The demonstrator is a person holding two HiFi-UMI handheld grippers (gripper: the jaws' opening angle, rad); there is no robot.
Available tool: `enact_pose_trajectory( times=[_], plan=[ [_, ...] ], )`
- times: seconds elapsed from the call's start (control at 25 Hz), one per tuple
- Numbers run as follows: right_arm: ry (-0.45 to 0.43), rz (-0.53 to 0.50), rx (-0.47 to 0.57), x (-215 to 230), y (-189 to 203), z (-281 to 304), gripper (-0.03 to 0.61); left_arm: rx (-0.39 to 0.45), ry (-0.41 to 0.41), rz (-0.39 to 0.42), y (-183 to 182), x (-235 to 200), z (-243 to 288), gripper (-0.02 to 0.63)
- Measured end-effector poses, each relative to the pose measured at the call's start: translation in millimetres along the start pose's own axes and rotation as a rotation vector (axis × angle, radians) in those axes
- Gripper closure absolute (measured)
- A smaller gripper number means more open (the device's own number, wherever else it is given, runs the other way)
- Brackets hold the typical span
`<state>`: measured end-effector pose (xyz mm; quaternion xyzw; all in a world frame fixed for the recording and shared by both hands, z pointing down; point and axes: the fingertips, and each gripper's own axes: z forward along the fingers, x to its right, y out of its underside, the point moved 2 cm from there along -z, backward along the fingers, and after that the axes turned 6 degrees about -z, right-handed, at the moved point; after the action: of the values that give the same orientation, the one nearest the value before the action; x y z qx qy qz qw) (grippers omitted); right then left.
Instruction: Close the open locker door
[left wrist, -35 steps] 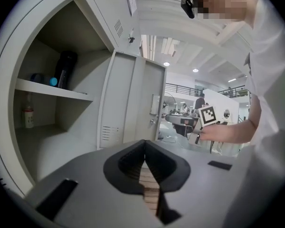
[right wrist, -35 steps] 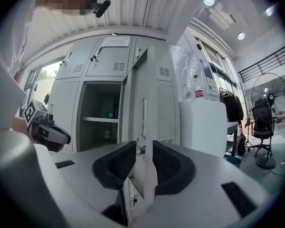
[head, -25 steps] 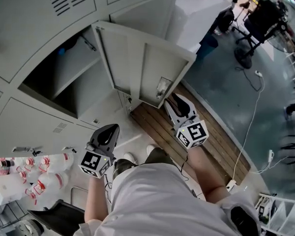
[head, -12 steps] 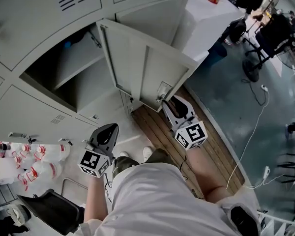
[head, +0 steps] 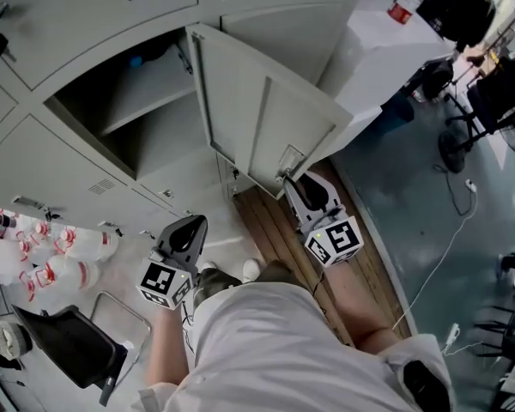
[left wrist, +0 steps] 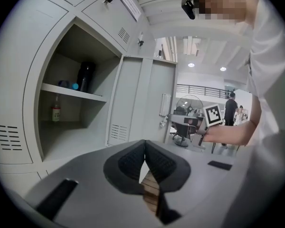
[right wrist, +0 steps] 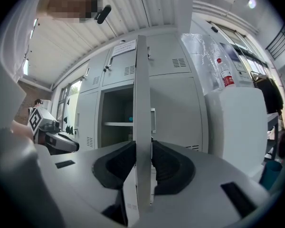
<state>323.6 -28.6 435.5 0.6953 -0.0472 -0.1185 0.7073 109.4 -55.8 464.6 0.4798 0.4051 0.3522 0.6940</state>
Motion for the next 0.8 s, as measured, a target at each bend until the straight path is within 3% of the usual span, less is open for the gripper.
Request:
enact_pose_trajectory(
  times=[0.44,0.8],
  plan=[
    [-0.03,0.037,0.035,-0.8,0.4,1.7,0.477,0.028,-0.081,-0.011,-0.9,-3.1,-10.3,0.611],
    [0.004,0.036,0.036,-25.4,-2.0,1.8,0.477,0.026,-0.059,-0.01,-2.5,-23.5,-30.9,0.611]
  ],
)
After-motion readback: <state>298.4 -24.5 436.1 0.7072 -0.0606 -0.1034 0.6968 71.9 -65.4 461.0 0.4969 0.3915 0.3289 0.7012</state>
